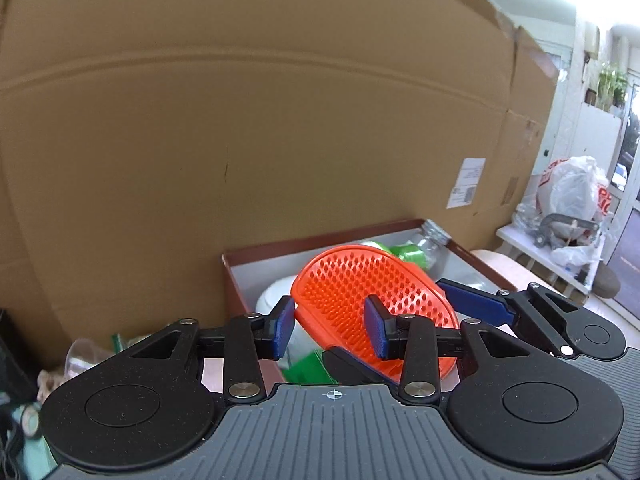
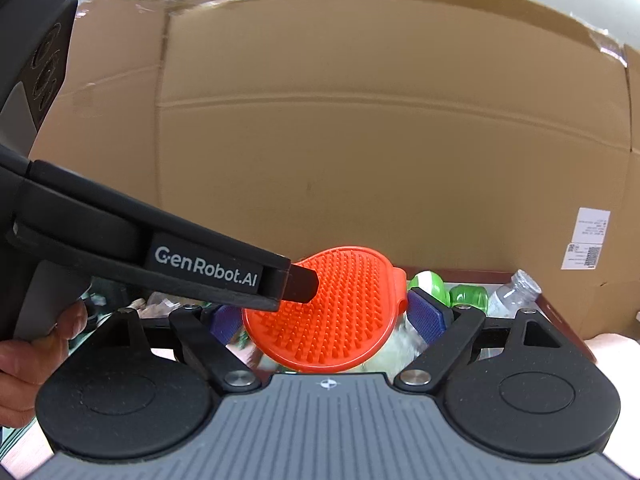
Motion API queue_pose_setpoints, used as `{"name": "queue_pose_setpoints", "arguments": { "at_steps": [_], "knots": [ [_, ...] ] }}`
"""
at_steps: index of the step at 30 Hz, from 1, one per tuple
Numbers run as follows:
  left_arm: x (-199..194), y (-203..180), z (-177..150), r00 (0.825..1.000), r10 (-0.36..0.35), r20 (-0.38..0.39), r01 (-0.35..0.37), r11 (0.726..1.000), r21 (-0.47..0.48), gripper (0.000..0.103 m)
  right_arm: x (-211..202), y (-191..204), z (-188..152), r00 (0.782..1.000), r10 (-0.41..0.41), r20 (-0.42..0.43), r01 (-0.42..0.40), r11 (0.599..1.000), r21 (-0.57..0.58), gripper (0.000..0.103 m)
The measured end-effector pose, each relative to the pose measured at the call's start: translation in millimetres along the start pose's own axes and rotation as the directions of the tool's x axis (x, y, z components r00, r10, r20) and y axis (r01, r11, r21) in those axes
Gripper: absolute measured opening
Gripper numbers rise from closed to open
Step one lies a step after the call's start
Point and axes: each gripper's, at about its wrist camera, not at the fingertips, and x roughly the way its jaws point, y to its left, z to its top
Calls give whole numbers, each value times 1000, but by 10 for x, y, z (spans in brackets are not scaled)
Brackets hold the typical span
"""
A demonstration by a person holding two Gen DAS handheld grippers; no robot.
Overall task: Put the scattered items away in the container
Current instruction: 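Lift the orange brush and carry it over the red box, then open both tools to drop the orange brush into the box, then move both tools back to the black phone case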
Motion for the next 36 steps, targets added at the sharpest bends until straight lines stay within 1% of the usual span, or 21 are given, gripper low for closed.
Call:
{"name": "queue_pose_setpoints", "arguments": {
  "at_steps": [6, 12, 14, 15, 16, 17, 18, 19, 20, 24, 25, 26, 27, 28, 29, 30, 31, 32, 33, 36],
  "knots": [
    [426, 155, 77, 999, 28, -37, -28, 1000, -5, 54, 503, -194, 20, 997, 41, -61, -36, 996, 76, 89],
    [664, 313, 140, 997, 48, -62, -49, 999, -11, 55, 855, -258, 7, 992, 67, -106, -56, 993, 99, 89],
    [710, 360, 161, 997, 43, -70, -45, 999, -17, 56, 946, -250, 14, 991, 67, -117, -55, 993, 102, 91],
    [711, 382, 162, 997, 35, -74, -37, 999, -24, 66, 988, -250, 15, 990, 70, -125, -57, 993, 106, 92],
    [691, 402, 153, 997, 25, -73, -28, 999, -32, 83, 1017, -259, 12, 988, 75, -135, -60, 992, 112, 92],
    [652, 414, 140, 998, 24, -60, -26, 999, -35, 89, 1022, -277, 4, 987, 85, -139, -67, 990, 124, 93],
    [606, 412, 130, 999, 30, -39, -31, 999, -32, 93, 999, -293, -10, 986, 93, -135, -74, 988, 139, 98],
    [561, 401, 121, 999, 40, -20, -40, 999, -20, 93, 959, -304, -24, 988, 92, -125, -73, 986, 149, 99],
    [526, 386, 118, 999, 47, -10, -47, 999, -7, 93, 915, -310, -36, 990, 83, -112, -66, 987, 149, 99],
    [454, 350, 100, 999, 51, 13, -52, 999, 11, 103, 751, -328, -55, 995, 60, -77, -48, 988, 145, 99],
    [449, 351, 91, 999, 50, 14, -50, 999, 10, 103, 724, -325, -57, 996, 52, -74, -41, 990, 138, 97],
    [452, 356, 88, 999, 45, 12, -45, 999, 7, 103, 706, -315, -58, 996, 38, -77, -28, 991, 128, 93],
    [454, 370, 91, 999, 40, 6, -40, 999, 3, 103, 698, -301, -59, 996, 24, -84, -14, 993, 114, 85],
    [457, 386, 90, 999, 37, -1, -37, 999, -2, 103, 683, -276, -58, 996, 18, -91, -8, 995, 103, 81],
    [466, 392, 82, 999, 37, -8, -37, 999, -7, 103, 666, -246, -54, 995, 20, -99, -11, 995, 97, 72],
    [471, 397, 74, 999, 37, -14, -37, 999, -13, 103, 677, -242, -58, 993, 25, -113, -14, 995, 98, 67],
    [474, 403, 64, 999, 36, -20, -37, 999, -19, 103, 676, -230, -62, 991, 31, -127, -18, 995, 98, 57],
    [481, 408, 54, 999, 35, -25, -36, 999, -26, 103, 679, -209, -68, 990, 37, -137, -23, 995, 99, 51],
    [490, 410, 44, 999, 34, -31, -35, 999, -31, 103, 693, -196, -74, 989, 42, -144, -28, 995, 100, 49],
    [515, 405, 19, 998, 37, -45, -39, 998, -39, 103, 704, -158, -79, 988, 33, -154, -20, 996, 88, 49]
  ]
}}
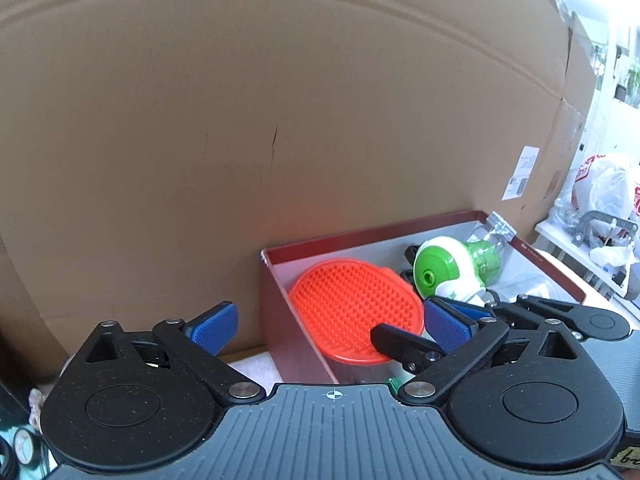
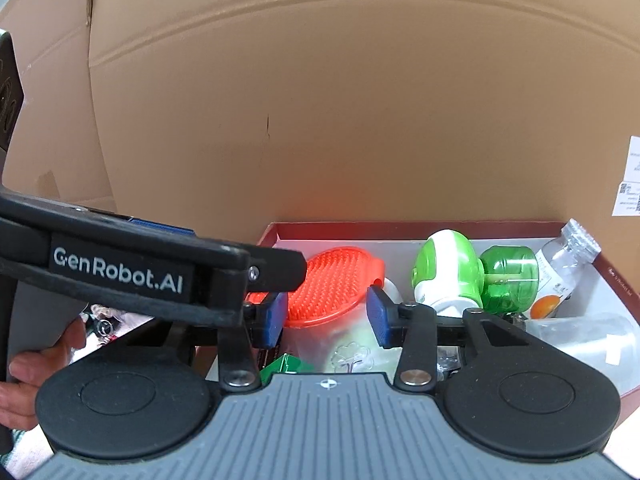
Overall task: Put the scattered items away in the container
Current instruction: 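Move both tools back to the black phone case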
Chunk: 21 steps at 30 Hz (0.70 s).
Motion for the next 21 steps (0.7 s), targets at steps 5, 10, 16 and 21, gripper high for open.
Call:
{"name": "queue_pose_setpoints", "arguments": {
  "at_steps": [5, 10, 16, 21],
  "knots": [
    [-75, -13, -58, 1000, -11, -7, 11, 1000, -17, 103, -62, 51, -12, 1000, 5, -16, -4, 1000, 15, 55],
    [-321, -18, -193, 999, -26, 25, 27, 999, -39, 103, -280, 193, -47, 999, 16, 44, -15, 1000, -19, 83],
    [-705, -15, -514, 998, -16, 63, 22, 996, -91, 103, -639, 463, -193, 995, 23, 97, -15, 997, -81, 100],
    [-938, 4, -843, 998, 5, 66, 4, 990, -139, 103, -804, 680, -343, 995, 54, 88, -45, 994, -101, 102]
  ]
}}
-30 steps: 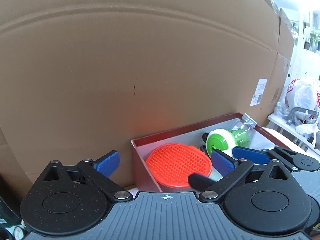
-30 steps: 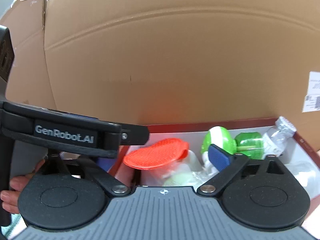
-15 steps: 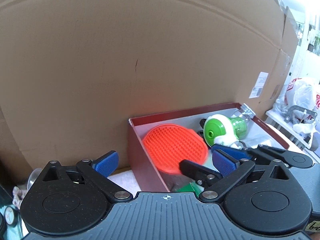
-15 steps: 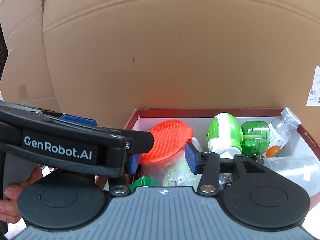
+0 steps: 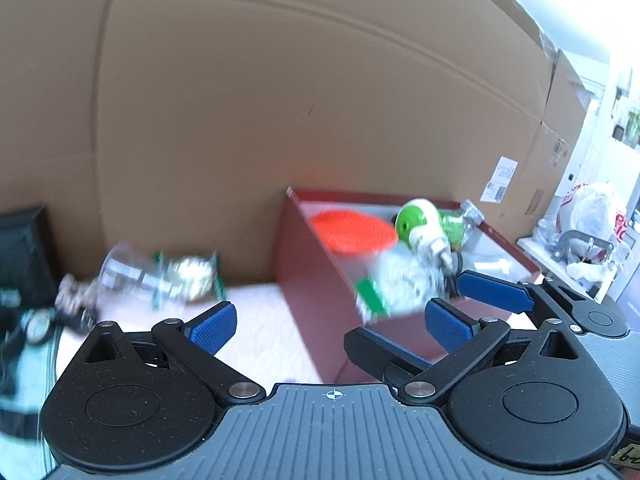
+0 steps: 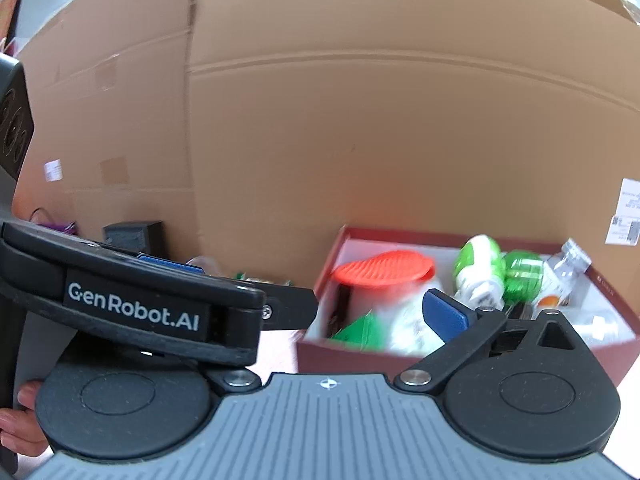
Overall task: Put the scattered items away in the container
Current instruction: 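Move both tools back to the black phone case, then grasp the black blue-heart phone case with the left tool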
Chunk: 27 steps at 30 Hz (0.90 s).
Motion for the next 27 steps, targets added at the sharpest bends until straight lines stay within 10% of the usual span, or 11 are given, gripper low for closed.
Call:
{"name": "queue_pose_setpoints", "arguments": {
  "at_steps": [19, 27],
  "knots": [
    [-143, 590, -782, 981, 49, -186, -70, 991, -112, 102, -338, 590, -796, 973, -7, -232, 14, 999, 29, 103],
    [69, 611, -759, 970, 32, -242, -35, 999, -12, 87, -208, 780, -925, 961, 36, -274, -33, 999, 12, 103]
  ]
}}
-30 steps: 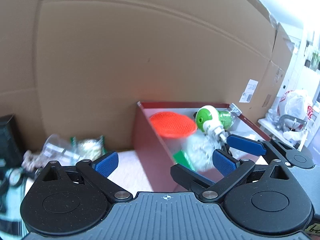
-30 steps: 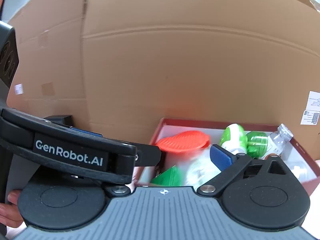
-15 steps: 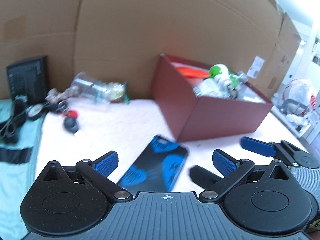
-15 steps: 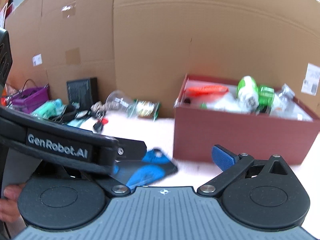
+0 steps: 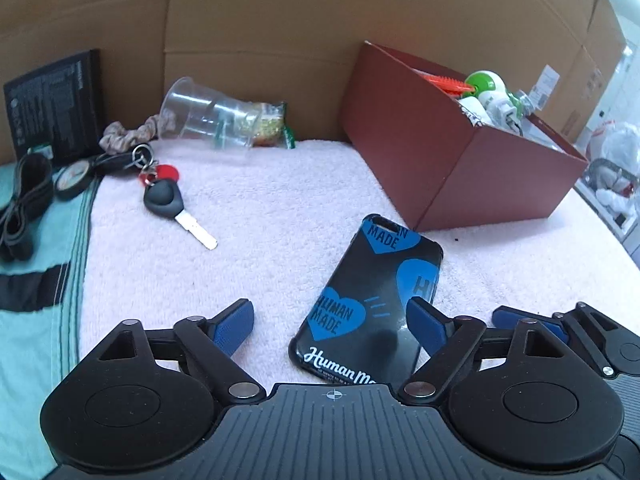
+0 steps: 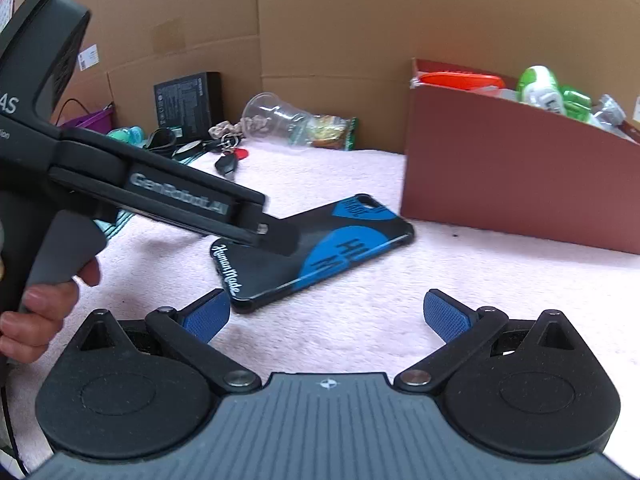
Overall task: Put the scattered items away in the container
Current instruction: 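Grasp the black blue-heart phone case with the left tool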
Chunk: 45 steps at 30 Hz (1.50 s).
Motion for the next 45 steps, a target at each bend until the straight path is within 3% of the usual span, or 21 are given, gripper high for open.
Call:
{"name": "queue_pose_setpoints", "arguments": {
  "at_steps": [5, 7, 11, 16, 19, 22, 26, 30, 35, 37, 41, 45],
  "knots": [
    [57, 1, 62, 1000, -13, -19, 14, 999, 42, 82, 76, 123, 49, 999, 48, -14, -48, 998, -28, 101],
    [63, -19, 66, 1000, -5, -23, 7, 998, 64, 74, 115, 169, 79, 998, 56, -20, -57, 997, -50, 100],
    [14, -53, 10, 999, -32, -32, 34, 998, 60, 62, 175, 173, 112, 998, 45, -38, -47, 998, -49, 87],
    [-53, -233, -99, 998, -51, -47, 54, 996, 76, 60, 12, 95, 51, 997, 61, -37, -63, 996, -56, 72],
    [-95, -423, -204, 993, -97, -68, 104, 990, 96, 59, -150, 1, -28, 997, 67, -43, -69, 995, -70, 63],
    [-121, -588, -292, 982, -163, -92, 173, 979, 112, 60, -337, -157, -133, 997, 64, -49, -67, 996, -56, 64],
    [-98, -539, -217, 991, -122, -61, 127, 989, 74, 69, -483, -305, -221, 997, 55, -47, -57, 997, -43, 76],
    [32, -408, -97, 989, -124, -78, 124, 992, 1, 69, -421, -297, -196, 998, 50, -42, -52, 997, -48, 81],
    [105, -512, -52, 987, -132, -88, 135, 990, 33, 65, -266, -220, -123, 997, 67, -34, -67, 998, -2, 88],
    [135, -563, -57, 989, -121, -90, 126, 990, 56, 57, -201, -184, -101, 998, 43, -34, -43, 999, 6, 89],
    [133, -534, -69, 988, -126, -87, 131, 990, 55, 56, -137, -118, -93, 999, -13, -31, 13, 1000, -16, 86],
    [174, -539, -48, 987, -141, -83, 144, 989, 32, 62, -144, -190, -73, 999, -7, -41, 8, 1000, 9, 82]
  ]
}}
